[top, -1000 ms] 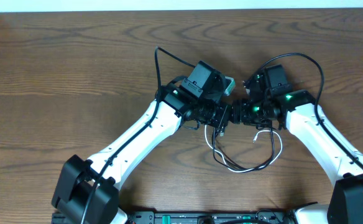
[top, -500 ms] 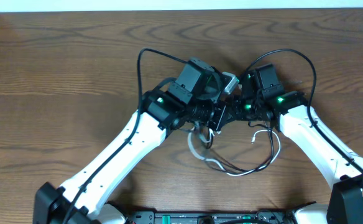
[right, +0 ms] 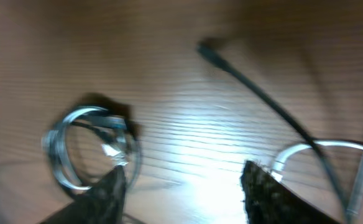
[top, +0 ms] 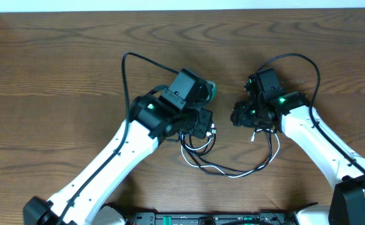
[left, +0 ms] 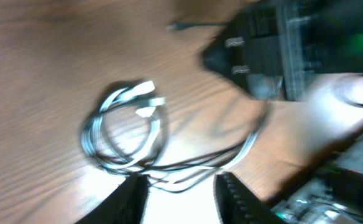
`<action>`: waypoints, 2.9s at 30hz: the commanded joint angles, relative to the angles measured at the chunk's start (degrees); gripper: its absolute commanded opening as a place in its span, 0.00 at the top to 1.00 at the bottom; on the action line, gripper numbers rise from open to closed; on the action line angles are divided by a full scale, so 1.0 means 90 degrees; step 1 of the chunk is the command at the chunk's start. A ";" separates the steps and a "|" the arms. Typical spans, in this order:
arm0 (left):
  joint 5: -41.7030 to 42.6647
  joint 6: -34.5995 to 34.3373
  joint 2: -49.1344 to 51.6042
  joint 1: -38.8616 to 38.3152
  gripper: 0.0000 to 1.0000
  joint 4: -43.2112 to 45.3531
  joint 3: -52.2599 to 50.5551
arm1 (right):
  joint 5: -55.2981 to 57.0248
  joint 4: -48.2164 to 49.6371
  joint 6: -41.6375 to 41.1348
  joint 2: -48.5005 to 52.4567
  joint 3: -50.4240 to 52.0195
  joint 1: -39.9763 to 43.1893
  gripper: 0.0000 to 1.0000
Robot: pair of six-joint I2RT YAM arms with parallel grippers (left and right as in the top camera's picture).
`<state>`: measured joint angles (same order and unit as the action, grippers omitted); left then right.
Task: Untangle cables
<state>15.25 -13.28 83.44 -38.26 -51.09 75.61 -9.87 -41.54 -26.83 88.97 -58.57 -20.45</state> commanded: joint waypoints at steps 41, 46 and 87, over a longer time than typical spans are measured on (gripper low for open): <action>0.0369 -0.1936 0.1756 0.1229 0.38 0.2110 -0.2824 | 0.0573 -0.0508 0.0648 -0.0075 -0.0112 -0.0015 0.01; 0.0175 -0.1940 0.1756 0.0840 0.48 0.2336 -0.2851 | 0.0576 -0.0510 0.0648 -0.0075 -0.0112 -0.0012 0.01; 0.1168 -0.1727 -0.0629 0.0398 0.92 0.2657 -0.1904 | -0.1188 0.0619 0.1367 -0.0075 -0.0112 -0.0435 0.01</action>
<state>21.26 -29.74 78.78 -34.89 -27.68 57.58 -23.20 -36.38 -15.66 88.97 -58.57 -23.70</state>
